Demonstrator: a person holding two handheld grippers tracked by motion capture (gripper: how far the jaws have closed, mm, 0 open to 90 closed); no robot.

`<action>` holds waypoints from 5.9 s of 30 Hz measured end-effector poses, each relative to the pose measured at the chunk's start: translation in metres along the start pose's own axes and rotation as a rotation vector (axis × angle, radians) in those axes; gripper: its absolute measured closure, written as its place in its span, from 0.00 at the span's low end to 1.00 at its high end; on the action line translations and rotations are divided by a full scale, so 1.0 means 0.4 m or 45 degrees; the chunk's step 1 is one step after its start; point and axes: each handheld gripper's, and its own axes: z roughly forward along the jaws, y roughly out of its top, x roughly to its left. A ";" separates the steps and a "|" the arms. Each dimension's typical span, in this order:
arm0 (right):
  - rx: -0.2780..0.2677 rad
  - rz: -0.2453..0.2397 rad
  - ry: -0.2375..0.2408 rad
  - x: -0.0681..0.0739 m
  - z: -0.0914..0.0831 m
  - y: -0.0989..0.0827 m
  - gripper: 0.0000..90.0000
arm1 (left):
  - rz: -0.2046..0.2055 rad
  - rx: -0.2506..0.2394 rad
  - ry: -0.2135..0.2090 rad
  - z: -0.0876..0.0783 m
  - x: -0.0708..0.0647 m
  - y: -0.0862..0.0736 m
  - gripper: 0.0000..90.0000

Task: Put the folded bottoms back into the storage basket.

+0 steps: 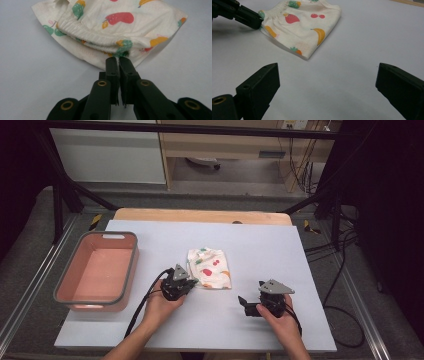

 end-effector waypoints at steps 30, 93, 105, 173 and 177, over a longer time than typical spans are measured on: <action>0.097 0.025 0.076 0.072 0.007 0.012 0.09 | -0.014 0.074 -0.131 -0.137 -0.006 -0.046 0.96; 0.218 -0.134 0.424 0.297 0.078 0.026 0.23 | -0.071 0.169 -0.090 -0.285 -0.015 -0.193 0.96; 0.245 -0.205 0.469 0.327 0.090 0.024 0.41 | -0.057 0.188 -0.080 -0.284 -0.016 -0.196 0.92; 0.172 -0.235 0.549 0.291 0.051 0.022 0.97 | -0.157 0.065 0.014 -0.115 0.077 -0.012 0.95; 0.153 -0.229 0.543 0.285 0.044 0.026 0.97 | -0.132 0.061 -0.003 -0.130 0.067 0.011 0.95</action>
